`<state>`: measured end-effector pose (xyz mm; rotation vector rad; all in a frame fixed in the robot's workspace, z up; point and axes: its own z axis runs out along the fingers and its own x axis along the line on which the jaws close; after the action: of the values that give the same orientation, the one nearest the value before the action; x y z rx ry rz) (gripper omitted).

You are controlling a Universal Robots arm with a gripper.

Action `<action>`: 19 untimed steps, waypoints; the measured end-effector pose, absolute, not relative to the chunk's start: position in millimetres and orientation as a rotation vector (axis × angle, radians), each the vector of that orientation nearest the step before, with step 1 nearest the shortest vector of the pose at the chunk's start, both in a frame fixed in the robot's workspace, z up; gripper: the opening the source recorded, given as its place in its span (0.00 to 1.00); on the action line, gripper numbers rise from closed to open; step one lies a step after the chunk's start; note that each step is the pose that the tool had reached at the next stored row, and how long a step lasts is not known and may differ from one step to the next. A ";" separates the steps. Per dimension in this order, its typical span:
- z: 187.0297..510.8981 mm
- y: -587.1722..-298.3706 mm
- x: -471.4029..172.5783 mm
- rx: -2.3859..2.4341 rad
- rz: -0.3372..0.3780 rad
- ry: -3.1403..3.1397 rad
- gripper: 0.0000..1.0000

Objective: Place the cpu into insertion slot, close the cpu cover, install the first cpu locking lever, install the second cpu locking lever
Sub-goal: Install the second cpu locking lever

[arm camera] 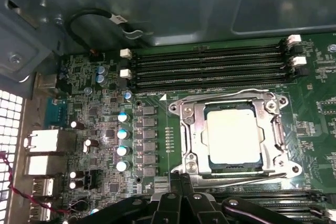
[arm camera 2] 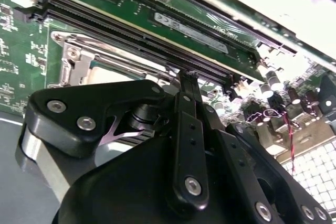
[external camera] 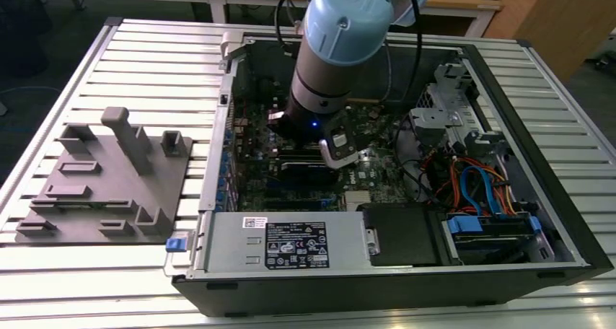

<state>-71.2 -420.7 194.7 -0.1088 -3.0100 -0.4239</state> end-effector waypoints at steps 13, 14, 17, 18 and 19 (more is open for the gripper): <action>190.6 -419.6 -73.8 -0.112 -0.433 -3.009 0.11; 190.2 -419.5 -73.8 -0.112 -0.434 -3.009 0.11; 189.2 -419.0 -73.8 -0.112 -0.436 -3.008 0.11; 189.0 -418.7 -73.9 -0.112 -0.436 -3.008 0.11; 188.9 -418.3 -73.9 -0.112 -0.437 -3.008 0.11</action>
<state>-73.9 -418.3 188.9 -0.1119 -3.0081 -0.4367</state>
